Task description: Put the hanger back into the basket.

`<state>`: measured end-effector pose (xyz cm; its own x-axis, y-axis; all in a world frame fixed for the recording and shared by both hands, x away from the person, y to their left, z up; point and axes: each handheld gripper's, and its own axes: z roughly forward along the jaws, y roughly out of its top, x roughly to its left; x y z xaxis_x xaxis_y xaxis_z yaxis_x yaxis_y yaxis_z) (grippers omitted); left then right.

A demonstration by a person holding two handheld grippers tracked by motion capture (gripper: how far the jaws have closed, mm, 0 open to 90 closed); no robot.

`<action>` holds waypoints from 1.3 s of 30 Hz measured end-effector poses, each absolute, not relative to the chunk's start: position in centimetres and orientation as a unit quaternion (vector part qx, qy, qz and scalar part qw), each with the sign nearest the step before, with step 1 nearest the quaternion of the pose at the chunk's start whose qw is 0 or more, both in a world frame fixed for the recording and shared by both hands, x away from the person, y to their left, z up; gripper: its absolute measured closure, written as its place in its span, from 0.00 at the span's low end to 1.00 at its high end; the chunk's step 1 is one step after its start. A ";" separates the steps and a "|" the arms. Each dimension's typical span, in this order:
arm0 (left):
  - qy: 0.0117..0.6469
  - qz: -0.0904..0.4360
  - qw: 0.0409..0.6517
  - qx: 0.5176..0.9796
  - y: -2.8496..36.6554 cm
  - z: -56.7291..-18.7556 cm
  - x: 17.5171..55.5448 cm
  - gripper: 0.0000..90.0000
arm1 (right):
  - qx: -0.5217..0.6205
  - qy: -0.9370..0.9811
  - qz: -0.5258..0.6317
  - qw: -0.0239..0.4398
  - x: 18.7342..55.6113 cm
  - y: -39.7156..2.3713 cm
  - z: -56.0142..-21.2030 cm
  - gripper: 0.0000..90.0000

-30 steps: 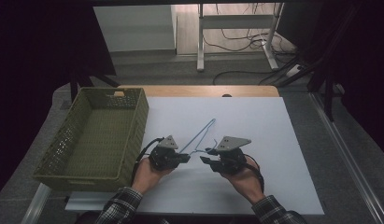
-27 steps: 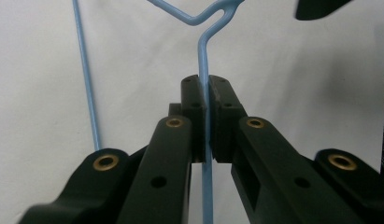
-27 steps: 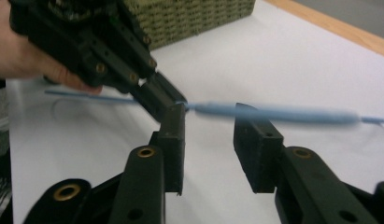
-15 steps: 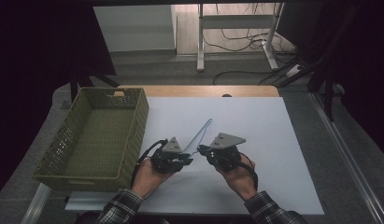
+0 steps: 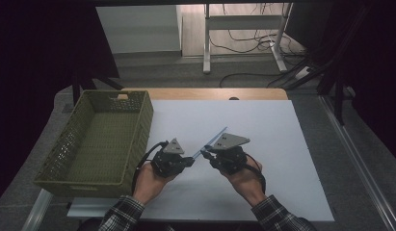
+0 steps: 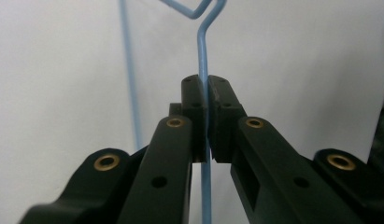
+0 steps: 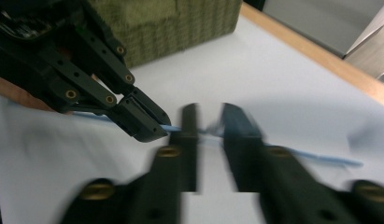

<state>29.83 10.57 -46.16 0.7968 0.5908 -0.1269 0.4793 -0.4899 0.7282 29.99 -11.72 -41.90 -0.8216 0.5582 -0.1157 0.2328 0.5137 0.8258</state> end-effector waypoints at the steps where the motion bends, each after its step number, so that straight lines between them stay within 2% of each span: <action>1: 0.319 0.048 0.425 0.846 11.4 -46.0 30.2 0.97 | 0.231 0.848 0.438 0.190 29.9 -11.9 -41.6 0.75; 8: 0.337 0.005 0.476 0.812 13.1 -45.7 30.7 0.97 | 0.244 0.837 0.451 0.191 30.0 -13.6 -41.2 0.73; 19: 0.313 -0.036 0.496 0.809 11.8 -46.0 30.1 0.97 | 0.256 0.809 0.508 0.151 30.3 -13.3 -41.8 0.75; 20: 0.307 -0.038 0.494 0.813 11.4 -46.0 29.9 0.97 | 0.258 0.803 0.519 0.142 30.3 -13.2 -41.7 0.85; 21: 0.307 -0.038 0.494 0.813 11.4 -46.0 29.9 0.97 | 0.258 0.803 0.519 0.142 30.3 -13.2 -41.7 0.85; 22: 0.302 -0.032 0.488 0.818 11.1 -46.0 29.8 0.97 | 0.255 0.804 0.520 0.135 30.3 -13.3 -41.8 0.94; 23: 0.302 -0.032 0.488 0.818 11.1 -46.0 29.8 0.97 | 0.257 0.805 0.516 0.141 30.3 -13.2 -41.8 0.95; 26: 0.282 0.010 0.456 0.844 10.4 -45.4 29.4 0.94 | 0.263 0.807 0.510 0.143 30.1 -13.1 -41.8 0.95; 28: 0.273 0.031 0.433 0.859 10.0 -44.7 29.2 0.83 | 0.263 0.811 0.502 0.146 30.0 -13.0 -41.6 0.95; 31: 0.269 0.041 0.410 0.871 9.4 -44.2 29.0 0.77 | 0.254 0.822 0.484 0.161 29.8 -12.6 -41.2 0.95; 34: 0.272 0.040 0.371 0.887 8.5 -43.7 29.3 0.78 | 0.248 0.828 0.474 0.168 29.6 -12.3 -41.2 0.95; 37: 0.281 0.033 0.358 0.890 8.3 -43.8 29.7 0.81 | 0.248 0.829 0.473 0.165 29.6 -12.1 -41.3 0.95; 39: 0.291 0.001 0.352 0.889 8.3 -43.8 30.5 0.84 | 0.243 0.834 0.468 0.164 29.5 -11.9 -41.3 0.95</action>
